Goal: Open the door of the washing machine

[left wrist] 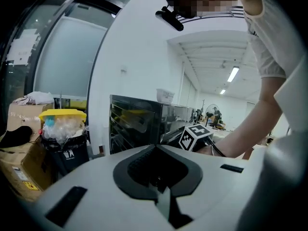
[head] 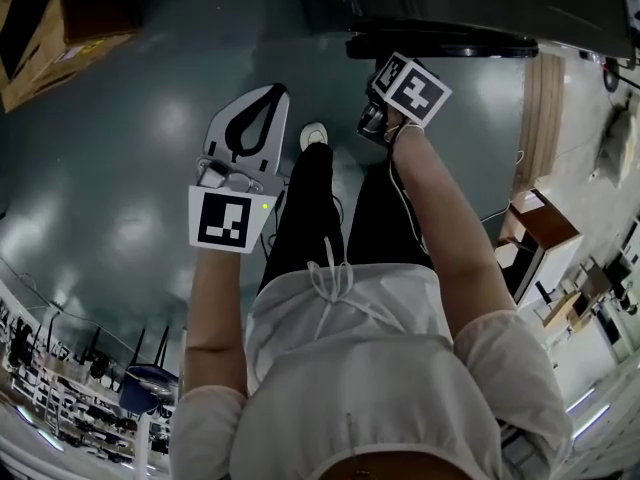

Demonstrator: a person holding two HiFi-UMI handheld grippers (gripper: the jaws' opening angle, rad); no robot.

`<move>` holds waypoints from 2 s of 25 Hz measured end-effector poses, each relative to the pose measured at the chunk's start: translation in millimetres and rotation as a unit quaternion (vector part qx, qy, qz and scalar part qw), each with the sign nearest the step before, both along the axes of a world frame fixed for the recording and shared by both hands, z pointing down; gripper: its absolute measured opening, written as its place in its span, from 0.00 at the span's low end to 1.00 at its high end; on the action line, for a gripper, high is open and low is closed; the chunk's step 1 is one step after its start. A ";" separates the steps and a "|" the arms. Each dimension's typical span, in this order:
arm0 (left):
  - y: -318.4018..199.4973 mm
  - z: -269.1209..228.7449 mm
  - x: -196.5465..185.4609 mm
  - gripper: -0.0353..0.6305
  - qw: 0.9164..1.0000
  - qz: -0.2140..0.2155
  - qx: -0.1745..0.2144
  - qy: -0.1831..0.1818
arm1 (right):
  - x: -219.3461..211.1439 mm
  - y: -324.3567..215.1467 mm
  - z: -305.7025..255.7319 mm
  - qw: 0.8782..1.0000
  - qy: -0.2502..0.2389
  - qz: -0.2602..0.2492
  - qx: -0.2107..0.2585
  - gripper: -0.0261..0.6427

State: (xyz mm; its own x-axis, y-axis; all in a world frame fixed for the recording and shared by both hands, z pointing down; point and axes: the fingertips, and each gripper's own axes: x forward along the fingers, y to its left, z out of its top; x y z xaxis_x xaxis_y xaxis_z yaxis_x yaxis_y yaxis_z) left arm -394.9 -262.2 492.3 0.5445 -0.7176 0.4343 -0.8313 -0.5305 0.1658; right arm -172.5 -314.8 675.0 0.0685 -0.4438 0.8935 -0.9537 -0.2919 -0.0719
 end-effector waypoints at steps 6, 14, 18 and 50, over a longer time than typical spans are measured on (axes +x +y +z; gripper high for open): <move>-4.2 -2.6 -2.3 0.09 1.000 0.000 0.010 -0.001 | -4.2 1.4 -0.1 1.000 -0.018 0.006 -0.004 0.37; 9.7 1.9 11.2 0.09 1.000 0.008 0.007 0.003 | -3.2 15.8 -1.6 1.000 -0.027 -0.010 -0.006 0.37; 21.3 0.2 20.8 0.09 1.000 0.014 0.003 -0.002 | 6.3 36.6 0.6 1.000 -0.014 -0.020 -0.010 0.36; 215.5 10.9 222.3 0.09 0.999 -0.027 0.017 -0.017 | 179.7 234.9 12.1 0.987 -0.046 -0.154 -0.013 0.24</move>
State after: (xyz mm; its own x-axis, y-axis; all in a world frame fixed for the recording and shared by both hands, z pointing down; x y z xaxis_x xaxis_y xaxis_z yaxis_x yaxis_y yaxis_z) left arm -172.6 -46.7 503.1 0.4895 -0.7608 0.4261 -0.8641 -0.4889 0.1197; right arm 7.2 -79.9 687.1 -0.1474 -0.4079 0.9010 -0.9874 0.0078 -0.1580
